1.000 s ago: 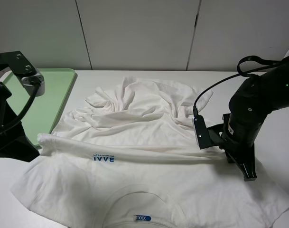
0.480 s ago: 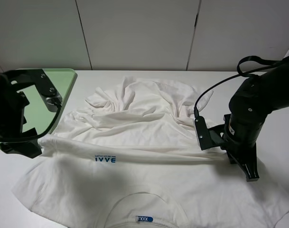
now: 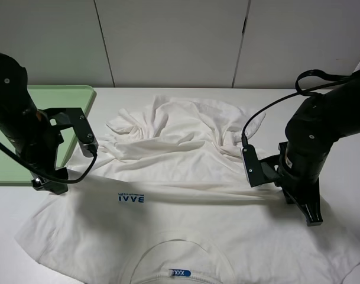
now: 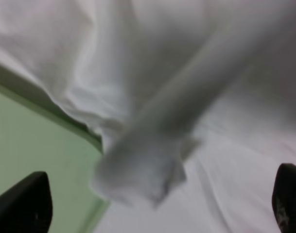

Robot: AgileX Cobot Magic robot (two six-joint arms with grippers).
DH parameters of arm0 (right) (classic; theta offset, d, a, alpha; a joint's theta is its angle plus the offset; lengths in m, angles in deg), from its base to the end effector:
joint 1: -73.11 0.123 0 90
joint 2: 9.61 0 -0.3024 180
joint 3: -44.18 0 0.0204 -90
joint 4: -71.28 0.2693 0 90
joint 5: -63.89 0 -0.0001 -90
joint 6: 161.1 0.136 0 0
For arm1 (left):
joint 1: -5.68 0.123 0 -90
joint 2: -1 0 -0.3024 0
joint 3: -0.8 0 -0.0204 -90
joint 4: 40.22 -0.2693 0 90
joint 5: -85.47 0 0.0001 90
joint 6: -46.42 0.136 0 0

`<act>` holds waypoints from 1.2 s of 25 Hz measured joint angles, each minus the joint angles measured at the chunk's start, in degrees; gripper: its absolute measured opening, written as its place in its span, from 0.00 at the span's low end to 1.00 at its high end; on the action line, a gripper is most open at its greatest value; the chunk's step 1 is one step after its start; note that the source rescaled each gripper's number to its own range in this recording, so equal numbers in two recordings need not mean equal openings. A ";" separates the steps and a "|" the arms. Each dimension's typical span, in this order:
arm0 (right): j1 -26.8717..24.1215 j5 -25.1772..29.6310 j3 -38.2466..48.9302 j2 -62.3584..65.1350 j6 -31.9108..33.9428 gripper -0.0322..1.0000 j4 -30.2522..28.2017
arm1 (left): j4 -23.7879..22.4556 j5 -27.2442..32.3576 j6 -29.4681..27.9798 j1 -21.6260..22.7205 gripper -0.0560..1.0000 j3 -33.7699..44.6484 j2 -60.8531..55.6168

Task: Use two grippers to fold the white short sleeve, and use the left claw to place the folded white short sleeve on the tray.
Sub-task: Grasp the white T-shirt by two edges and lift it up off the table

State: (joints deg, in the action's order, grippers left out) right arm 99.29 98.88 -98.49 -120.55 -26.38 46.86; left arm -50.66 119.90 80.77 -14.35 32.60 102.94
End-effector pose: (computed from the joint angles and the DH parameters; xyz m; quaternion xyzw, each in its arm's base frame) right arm 0.2522 0.0880 0.0550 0.7139 -0.6899 0.1101 0.0467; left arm 0.2865 -0.0896 0.1152 0.5143 0.8494 0.0712 0.0945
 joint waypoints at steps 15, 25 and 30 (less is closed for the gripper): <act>0.00 -0.36 0.00 0.00 0.00 0.03 0.42 | -0.17 -8.17 0.00 -0.98 0.85 -0.30 7.94; 0.00 -0.38 0.00 0.00 0.17 0.03 0.63 | -0.41 -6.31 0.00 -5.14 0.37 -0.32 10.98; 0.00 -0.43 0.00 0.00 0.45 0.03 0.63 | -2.43 -3.19 0.27 -5.14 0.06 -0.32 10.61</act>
State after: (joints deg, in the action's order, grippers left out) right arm 99.29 98.44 -98.49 -120.55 -25.93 47.49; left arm -53.09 116.71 81.04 -19.49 32.28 113.55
